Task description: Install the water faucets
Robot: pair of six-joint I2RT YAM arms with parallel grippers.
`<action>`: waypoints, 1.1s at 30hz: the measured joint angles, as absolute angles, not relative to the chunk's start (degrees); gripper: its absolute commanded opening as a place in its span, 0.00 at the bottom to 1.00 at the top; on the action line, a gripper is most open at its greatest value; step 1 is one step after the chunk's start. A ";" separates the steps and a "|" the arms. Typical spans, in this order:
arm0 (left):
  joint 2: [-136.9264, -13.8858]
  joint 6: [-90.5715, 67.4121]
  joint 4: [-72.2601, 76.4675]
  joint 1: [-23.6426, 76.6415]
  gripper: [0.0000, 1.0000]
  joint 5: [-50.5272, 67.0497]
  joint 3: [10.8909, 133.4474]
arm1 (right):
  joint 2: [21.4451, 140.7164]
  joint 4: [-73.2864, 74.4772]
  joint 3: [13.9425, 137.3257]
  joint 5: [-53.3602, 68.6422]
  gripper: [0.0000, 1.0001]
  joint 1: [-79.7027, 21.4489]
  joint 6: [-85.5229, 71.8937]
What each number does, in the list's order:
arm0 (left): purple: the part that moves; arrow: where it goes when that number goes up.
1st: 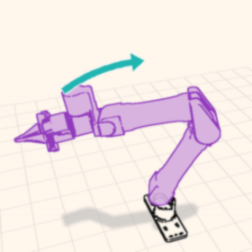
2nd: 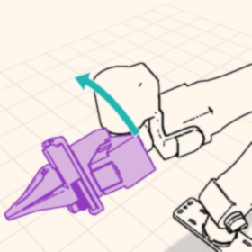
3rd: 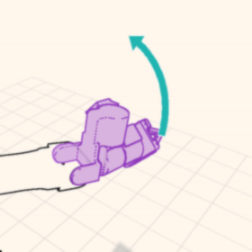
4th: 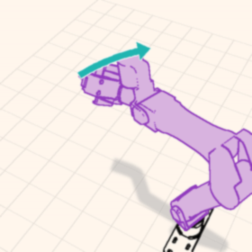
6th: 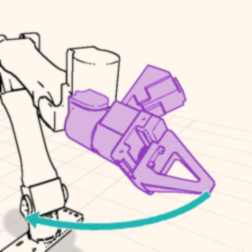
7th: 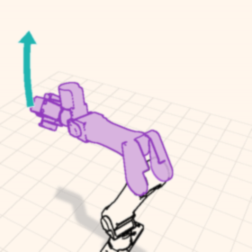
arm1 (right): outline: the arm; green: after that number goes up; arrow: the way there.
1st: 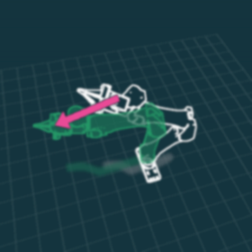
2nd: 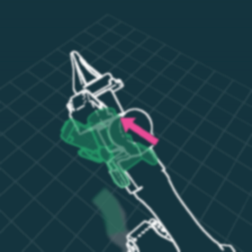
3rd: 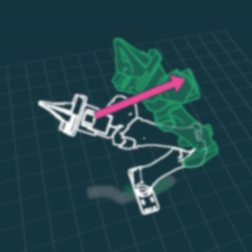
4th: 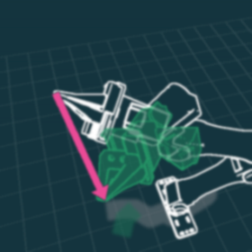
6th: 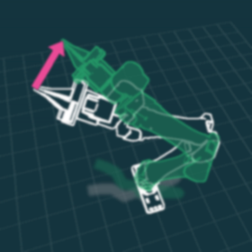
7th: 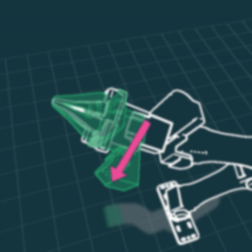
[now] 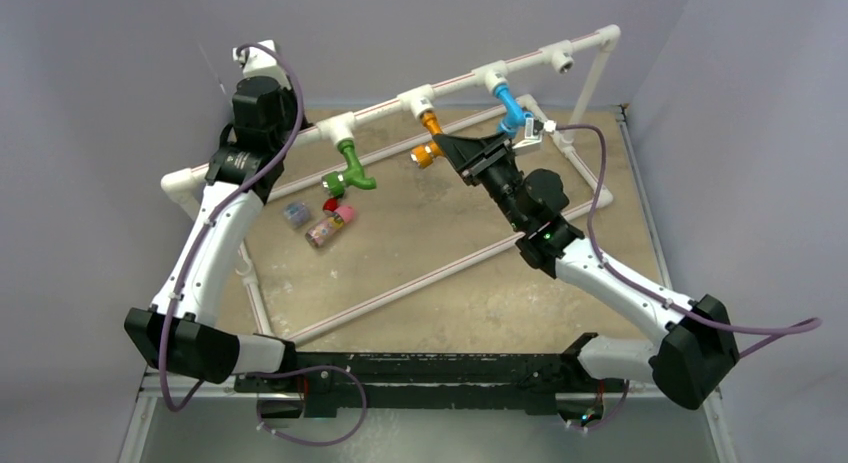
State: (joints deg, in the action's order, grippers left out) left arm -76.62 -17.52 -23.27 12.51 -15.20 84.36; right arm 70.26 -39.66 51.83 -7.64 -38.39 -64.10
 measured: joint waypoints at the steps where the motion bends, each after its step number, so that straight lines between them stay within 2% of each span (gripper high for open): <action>1: -76.62 -17.74 -23.46 12.51 0.14 -15.18 84.53 | 70.26 -40.27 51.44 -6.79 0.00 -38.04 -65.08; 9: -75.59 -19.55 -23.40 12.56 0.18 -15.42 85.19 | 71.07 -46.33 48.60 -1.96 0.00 -35.79 -73.03; 14: -69.87 -19.42 -18.98 13.96 0.21 -16.80 84.93 | 71.68 -47.18 48.62 -1.28 0.29 -35.18 -74.48; 19: -65.30 -18.57 -9.96 14.55 0.21 -20.21 84.49 | 71.50 -46.70 48.73 0.01 0.66 -34.81 -75.07; 22: -65.08 -18.48 -7.14 14.52 0.21 -20.38 84.47 | 71.37 -43.33 49.36 -0.16 0.79 -33.04 -72.86; 26: -64.88 -18.94 -7.14 14.52 0.21 -16.82 84.40 | 70.08 -39.18 50.89 0.73 0.86 -30.61 -67.64; 33: -60.82 -21.98 -14.37 14.55 0.21 -6.09 84.40 | 63.68 -30.15 52.21 3.68 0.87 -28.16 -52.49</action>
